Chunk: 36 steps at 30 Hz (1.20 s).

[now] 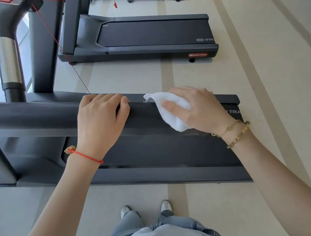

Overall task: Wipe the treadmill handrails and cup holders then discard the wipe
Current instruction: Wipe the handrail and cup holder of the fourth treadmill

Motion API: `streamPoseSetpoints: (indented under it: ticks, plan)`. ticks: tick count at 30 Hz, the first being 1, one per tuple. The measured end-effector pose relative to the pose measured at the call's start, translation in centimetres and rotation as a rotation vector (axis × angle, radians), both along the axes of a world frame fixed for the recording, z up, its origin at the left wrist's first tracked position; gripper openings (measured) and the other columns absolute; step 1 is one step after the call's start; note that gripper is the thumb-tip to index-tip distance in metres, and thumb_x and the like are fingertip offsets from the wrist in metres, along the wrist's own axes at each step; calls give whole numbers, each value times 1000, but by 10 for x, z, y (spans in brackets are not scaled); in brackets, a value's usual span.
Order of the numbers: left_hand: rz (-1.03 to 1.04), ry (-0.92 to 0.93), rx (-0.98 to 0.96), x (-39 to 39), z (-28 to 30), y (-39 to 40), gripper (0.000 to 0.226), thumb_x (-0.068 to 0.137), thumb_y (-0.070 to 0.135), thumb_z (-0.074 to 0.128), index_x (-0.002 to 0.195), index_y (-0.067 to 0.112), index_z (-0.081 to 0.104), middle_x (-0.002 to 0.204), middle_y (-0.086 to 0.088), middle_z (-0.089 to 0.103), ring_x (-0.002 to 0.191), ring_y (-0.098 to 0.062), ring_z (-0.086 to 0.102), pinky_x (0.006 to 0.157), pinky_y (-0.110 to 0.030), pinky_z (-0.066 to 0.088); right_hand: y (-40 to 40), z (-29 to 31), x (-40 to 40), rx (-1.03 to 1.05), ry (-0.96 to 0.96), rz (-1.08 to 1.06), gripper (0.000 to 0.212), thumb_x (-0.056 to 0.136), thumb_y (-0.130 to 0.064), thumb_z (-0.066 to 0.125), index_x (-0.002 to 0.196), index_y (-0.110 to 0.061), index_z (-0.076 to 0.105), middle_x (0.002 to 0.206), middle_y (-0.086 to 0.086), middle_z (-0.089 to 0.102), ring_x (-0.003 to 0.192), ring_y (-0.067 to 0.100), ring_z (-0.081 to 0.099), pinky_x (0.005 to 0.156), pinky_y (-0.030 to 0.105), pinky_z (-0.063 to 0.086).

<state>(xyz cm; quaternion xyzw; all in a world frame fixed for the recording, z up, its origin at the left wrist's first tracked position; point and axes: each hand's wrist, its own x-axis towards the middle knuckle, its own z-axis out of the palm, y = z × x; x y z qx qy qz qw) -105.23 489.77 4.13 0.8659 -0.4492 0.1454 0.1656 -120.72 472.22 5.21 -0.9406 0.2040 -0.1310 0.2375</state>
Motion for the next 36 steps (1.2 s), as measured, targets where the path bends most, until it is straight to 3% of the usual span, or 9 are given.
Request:
streamPoseSetpoints:
  ticks: [3,5,8,13,22,36]
  plan:
    - [-45,58,-21,0,3,2,42,104,28,32,92,13,69,83,0,70,87,-24,61,94,-35,38,7,3,12,-155,38,83,32,97,-58,37,100,-34,59,77,-13,49,70,15,50,57,30,34]
    - [-93,120,-95,2,7,7,30,104,24,42,104,12,70,99,-1,71,103,-26,60,95,-39,39,17,3,18,-281,18,105,37,97,-58,32,106,-33,57,84,-13,51,70,16,50,58,28,30]
    - [-78,95,-124,13,14,22,23,101,22,49,110,13,69,110,-1,69,113,-25,57,100,-40,37,35,-2,26,-450,-37,120,43,98,-54,30,117,-28,59,98,-4,61,78,20,58,60,28,38]
    - [2,75,-150,49,19,61,23,101,21,49,113,13,68,114,-1,68,115,-25,56,102,-42,35,76,-13,59,-642,-140,124,43,101,-47,37,128,-22,59,114,3,62,91,24,59,71,32,49]
    - [141,40,-218,150,17,153,25,102,20,47,111,11,68,111,-8,69,109,-31,58,100,-55,40,145,-9,151,-667,-158,189,41,102,-44,35,129,-23,57,115,3,61,86,23,58,69,33,48]
    - [103,34,-207,260,18,258,27,103,19,44,109,12,70,110,-4,70,110,-28,58,105,-49,38,266,8,295,-637,-109,249,45,102,-45,31,135,-22,51,118,5,58,89,24,56,69,35,51]
